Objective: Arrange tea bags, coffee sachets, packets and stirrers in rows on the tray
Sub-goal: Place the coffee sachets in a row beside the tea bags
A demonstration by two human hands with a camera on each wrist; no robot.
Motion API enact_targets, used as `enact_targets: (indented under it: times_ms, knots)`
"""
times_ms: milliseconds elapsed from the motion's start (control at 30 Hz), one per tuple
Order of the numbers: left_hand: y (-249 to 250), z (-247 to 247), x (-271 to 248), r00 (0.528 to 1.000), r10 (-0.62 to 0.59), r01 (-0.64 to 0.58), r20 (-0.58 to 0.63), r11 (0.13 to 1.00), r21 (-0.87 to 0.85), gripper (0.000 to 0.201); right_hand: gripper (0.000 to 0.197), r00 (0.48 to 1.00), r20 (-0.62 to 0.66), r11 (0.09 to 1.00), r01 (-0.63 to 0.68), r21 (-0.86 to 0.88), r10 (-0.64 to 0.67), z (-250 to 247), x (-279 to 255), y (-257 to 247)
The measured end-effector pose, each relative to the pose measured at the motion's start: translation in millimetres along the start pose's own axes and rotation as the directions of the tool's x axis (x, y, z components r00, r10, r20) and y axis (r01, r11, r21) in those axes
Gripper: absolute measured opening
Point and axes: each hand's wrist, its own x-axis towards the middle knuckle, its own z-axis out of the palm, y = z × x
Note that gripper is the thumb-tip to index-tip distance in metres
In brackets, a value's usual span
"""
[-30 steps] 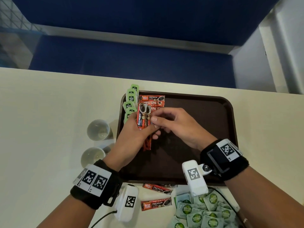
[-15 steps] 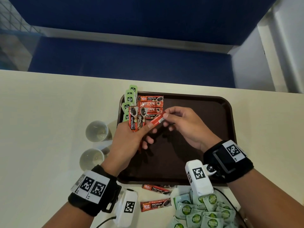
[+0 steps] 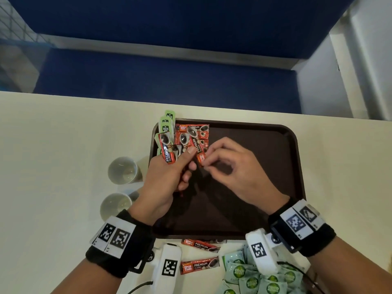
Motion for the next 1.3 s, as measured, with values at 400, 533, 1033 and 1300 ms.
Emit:
enact_targets:
  times_ms: [400, 533, 1033, 1300]
  knots:
    - [1.9, -7.7, -3.2, 0.998, 0.051, -0.058, 0.035, 0.968, 0.246, 0.025, 0.031, 0.924, -0.052, 0.874, -0.339, 0.349, 0.379, 1.8, 14.6, -8.6]
    - [0.3, -11.2, -4.5, 0.989, 0.037, -0.096, 0.143, 0.896, 0.433, 0.027, 0.045, 0.935, 0.143, 0.894, -0.352, 0.279, 0.324, -8.3, 25.3, -3.7]
    - [-6.5, -25.7, -13.4, 0.955, 0.184, -0.096, -0.231, 0.933, 0.346, 0.031, 0.014, 0.855, -0.165, 0.806, -0.519, -0.283, 0.492, 25.6, 3.5, 23.8]
    - [-3.3, -26.3, -16.4, 0.958, 0.155, -0.082, -0.239, 0.953, 0.291, 0.040, 0.022, 0.980, -0.020, 0.765, -0.169, -0.621, 0.200, 44.5, 7.1, 23.6]
